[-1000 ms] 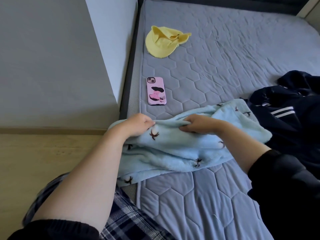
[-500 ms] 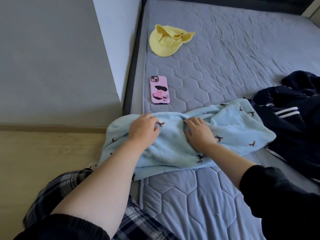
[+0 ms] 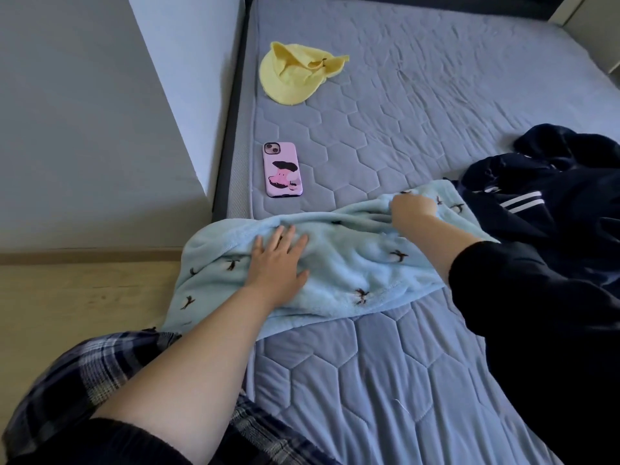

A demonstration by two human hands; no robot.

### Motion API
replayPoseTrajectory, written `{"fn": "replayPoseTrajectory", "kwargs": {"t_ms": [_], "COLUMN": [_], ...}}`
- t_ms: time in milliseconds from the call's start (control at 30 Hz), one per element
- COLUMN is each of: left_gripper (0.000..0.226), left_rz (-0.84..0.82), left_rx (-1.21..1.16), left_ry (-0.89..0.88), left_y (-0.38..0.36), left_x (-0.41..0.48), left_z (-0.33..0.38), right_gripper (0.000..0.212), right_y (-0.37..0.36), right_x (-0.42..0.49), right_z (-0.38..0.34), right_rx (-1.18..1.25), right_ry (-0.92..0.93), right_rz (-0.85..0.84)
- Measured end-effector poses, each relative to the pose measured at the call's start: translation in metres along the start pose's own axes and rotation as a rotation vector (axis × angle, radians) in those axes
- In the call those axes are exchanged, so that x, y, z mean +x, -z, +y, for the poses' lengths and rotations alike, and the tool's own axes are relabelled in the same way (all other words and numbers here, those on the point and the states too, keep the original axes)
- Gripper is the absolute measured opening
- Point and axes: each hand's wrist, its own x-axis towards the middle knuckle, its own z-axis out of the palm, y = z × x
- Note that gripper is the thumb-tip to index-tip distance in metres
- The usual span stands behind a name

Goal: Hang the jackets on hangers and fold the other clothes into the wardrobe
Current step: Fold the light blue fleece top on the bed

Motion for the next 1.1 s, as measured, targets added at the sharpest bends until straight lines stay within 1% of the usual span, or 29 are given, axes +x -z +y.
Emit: {"fn": "replayPoseTrajectory", "kwargs": {"t_ms": [100,167,200,267,300,333,400,433,533,567,633,700,800,833,867,967,1000,1033,1100], "left_gripper": [0.073,0.077,0.078,0.079,0.079,0.078,0.076,0.076,0.073,0.072,0.07,0.068,0.067,0.067,0.067,0.067,0.066,0.066,0.066], "left_rz": [0.002,0.001,0.0,-0.003,-0.003,0.0,0.023,0.04,0.059,0.059,0.055,0.044,0.025,0.018,0.012,0.0,-0.004,-0.009,-0.019], "left_rx": [0.005,0.019,0.03,0.039,0.04,0.043,0.051,0.057,0.087,0.096,0.088,0.044,0.019,0.02,0.019,0.023,0.03,0.038,0.047], "left_ry": [-0.009,-0.015,-0.016,-0.016,-0.014,-0.014,-0.023,-0.036,-0.1,-0.114,-0.11,-0.075,-0.053,-0.052,-0.051,-0.044,-0.043,-0.041,-0.033], "left_y": [-0.002,-0.004,-0.004,-0.004,-0.004,-0.004,-0.004,-0.004,-0.005,-0.006,-0.008,-0.01,-0.011,-0.011,-0.011,-0.013,-0.013,-0.014,-0.015], "left_x": [0.002,0.003,0.003,0.005,0.005,0.005,0.005,0.004,0.001,0.001,0.0,0.002,0.005,0.006,0.007,0.009,0.01,0.011,0.013], "left_z": [0.001,0.004,0.006,0.01,0.012,0.013,0.015,0.016,0.024,0.027,0.034,0.04,0.043,0.042,0.042,0.042,0.043,0.044,0.045], "right_gripper": [0.034,0.038,0.044,0.063,0.068,0.069,0.063,0.058,0.047,0.047,0.042,0.035,0.033,0.033,0.034,0.035,0.037,0.045,0.065], "right_y": [0.007,0.007,0.005,-0.005,-0.015,-0.027,-0.052,-0.06,-0.072,-0.074,-0.077,-0.077,-0.075,-0.073,-0.072,-0.064,-0.062,-0.061,-0.063], "right_x": [0.012,0.022,0.026,0.031,0.031,0.03,0.023,0.017,0.006,0.006,0.008,0.01,0.012,0.013,0.014,0.016,0.017,0.019,0.019], "right_z": [0.033,0.053,0.059,0.06,0.058,0.055,0.05,0.049,0.059,0.065,0.074,0.079,0.082,0.085,0.09,0.106,0.109,0.109,0.105], "right_rx": [0.078,0.25,0.366,0.574,0.632,0.648,0.627,0.65,0.785,0.823,0.923,0.982,0.954,0.957,0.97,1.038,1.065,1.063,0.977], "right_ry": [-0.141,-0.201,-0.211,-0.22,-0.217,-0.209,-0.219,-0.249,-0.397,-0.449,-0.527,-0.522,-0.487,-0.507,-0.545,-0.703,-0.721,-0.701,-0.589], "right_rz": [0.135,0.285,0.326,0.292,0.247,0.203,0.168,0.192,0.331,0.329,0.222,0.099,0.021,0.025,0.069,0.363,0.422,0.438,0.352]}}
